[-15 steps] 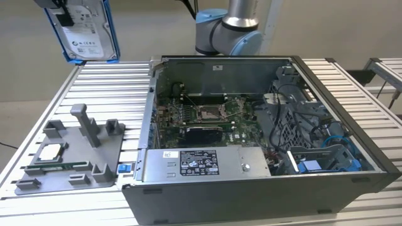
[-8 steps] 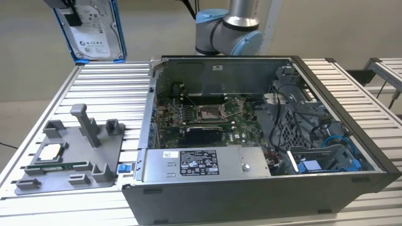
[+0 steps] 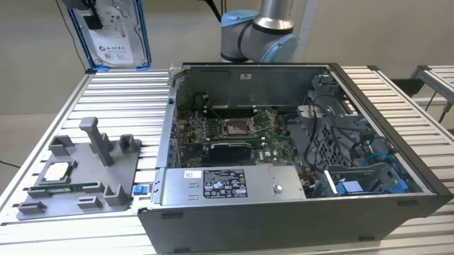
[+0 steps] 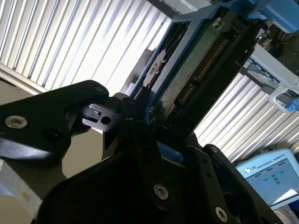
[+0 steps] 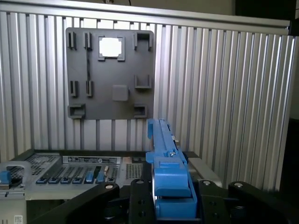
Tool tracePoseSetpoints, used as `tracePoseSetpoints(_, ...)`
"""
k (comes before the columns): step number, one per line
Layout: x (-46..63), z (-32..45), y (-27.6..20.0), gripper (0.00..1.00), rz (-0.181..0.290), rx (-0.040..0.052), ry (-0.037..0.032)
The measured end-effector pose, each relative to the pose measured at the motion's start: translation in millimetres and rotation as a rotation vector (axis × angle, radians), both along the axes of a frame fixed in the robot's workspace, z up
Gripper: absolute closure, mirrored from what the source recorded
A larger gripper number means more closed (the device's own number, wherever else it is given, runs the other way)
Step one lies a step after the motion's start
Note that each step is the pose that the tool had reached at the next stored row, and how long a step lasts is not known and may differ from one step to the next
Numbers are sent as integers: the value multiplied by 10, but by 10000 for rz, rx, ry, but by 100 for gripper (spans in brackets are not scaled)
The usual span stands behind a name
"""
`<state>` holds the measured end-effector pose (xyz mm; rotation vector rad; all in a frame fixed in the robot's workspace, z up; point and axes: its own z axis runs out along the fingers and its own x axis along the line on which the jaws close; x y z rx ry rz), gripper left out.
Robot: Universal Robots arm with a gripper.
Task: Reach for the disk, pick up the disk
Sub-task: 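Pick up the disk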
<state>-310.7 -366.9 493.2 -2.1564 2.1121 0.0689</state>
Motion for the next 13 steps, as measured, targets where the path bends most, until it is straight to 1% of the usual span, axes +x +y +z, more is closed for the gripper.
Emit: tracePoseSetpoints(13, 253, 0, 0, 100, 0, 54, 0)
